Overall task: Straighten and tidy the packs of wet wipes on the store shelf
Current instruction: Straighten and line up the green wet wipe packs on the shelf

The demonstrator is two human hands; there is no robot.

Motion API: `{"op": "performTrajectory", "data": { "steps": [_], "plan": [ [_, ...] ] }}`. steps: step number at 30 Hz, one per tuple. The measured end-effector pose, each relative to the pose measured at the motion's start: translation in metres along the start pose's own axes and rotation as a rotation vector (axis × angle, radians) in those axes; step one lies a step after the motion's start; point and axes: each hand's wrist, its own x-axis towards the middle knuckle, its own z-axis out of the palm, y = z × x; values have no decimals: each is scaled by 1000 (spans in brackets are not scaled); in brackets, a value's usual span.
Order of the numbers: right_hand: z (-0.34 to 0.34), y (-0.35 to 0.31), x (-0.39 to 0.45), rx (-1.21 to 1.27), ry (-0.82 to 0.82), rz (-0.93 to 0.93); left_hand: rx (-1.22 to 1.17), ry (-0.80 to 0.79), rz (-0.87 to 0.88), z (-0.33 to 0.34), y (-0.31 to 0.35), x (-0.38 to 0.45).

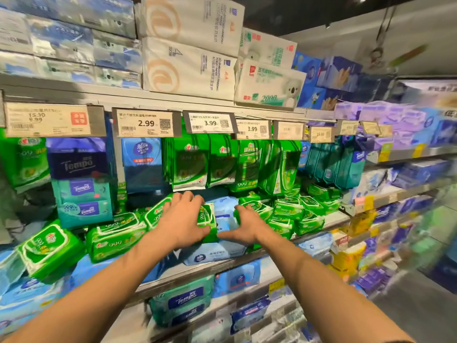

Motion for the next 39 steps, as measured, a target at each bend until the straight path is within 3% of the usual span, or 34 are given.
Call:
{"op": "performTrajectory", "data": {
  "steps": [11, 16, 20, 24, 29, 35, 39],
  "plan": [
    [-57, 186, 50, -138, 82, -153, -10, -111, 53, 73, 137, 74],
    [-75, 281, 96, -157, 188, -353, 4, -105, -127, 125, 217, 111],
    [-88, 312, 114, -78, 118, -535, 20, -211, -249, 134, 264, 140],
    [-100, 330, 132, -7, 62, -574, 26, -228, -346, 128, 289, 161],
    [-113, 371, 149, 151, -11, -455, 75, -232, -371, 133, 300, 171],
    [-118, 406, 173, -80, 49, -52, 85, -246, -334, 140, 307, 177],
    [-105, 399, 183, -119, -33, -12, 84, -268, -306, 141, 309, 182]
  ]
}}
